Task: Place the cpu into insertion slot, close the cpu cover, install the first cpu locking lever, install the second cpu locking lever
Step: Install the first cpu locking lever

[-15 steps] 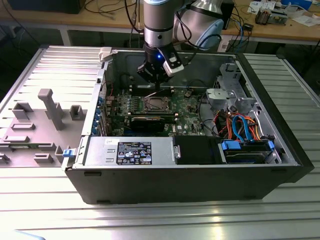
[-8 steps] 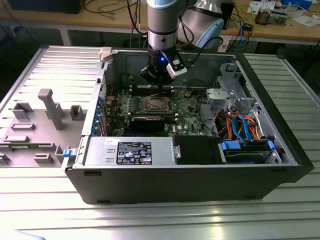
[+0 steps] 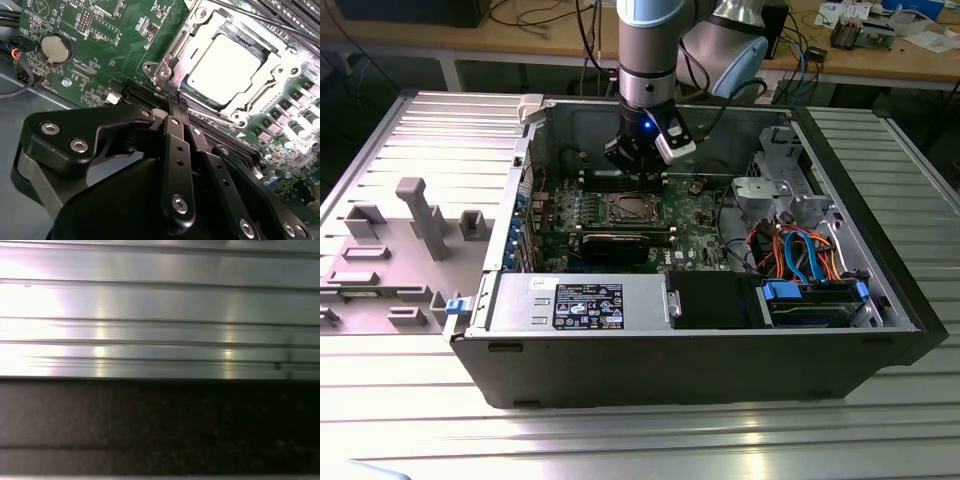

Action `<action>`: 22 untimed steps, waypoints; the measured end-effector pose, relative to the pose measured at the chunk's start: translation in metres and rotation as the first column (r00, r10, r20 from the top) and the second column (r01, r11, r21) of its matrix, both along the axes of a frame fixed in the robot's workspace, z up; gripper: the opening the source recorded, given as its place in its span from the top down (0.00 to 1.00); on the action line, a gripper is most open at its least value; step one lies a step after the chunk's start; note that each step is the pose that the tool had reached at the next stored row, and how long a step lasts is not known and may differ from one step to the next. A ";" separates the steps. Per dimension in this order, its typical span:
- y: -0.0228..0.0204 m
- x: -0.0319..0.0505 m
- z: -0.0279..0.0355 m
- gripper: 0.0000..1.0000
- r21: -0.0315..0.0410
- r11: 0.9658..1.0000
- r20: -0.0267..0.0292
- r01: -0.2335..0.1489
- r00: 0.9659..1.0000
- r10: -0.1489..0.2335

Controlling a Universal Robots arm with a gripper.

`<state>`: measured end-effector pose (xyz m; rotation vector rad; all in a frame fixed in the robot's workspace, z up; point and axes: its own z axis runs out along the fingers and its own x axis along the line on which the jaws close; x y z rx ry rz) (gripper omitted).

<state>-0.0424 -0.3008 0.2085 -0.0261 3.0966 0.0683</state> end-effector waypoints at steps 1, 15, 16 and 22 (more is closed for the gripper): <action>0.0000 0.0000 -0.0005 0.89 0.000 1.000 0.000 0.000 1.000 0.000; 0.0001 0.0021 -0.0038 0.89 -0.015 1.000 -0.003 0.000 1.000 -0.001; 0.0001 0.0021 -0.0037 0.89 -0.015 1.000 -0.003 0.001 1.000 -0.001; 0.0001 0.0022 -0.0048 0.89 -0.017 1.000 -0.003 0.001 1.000 -0.001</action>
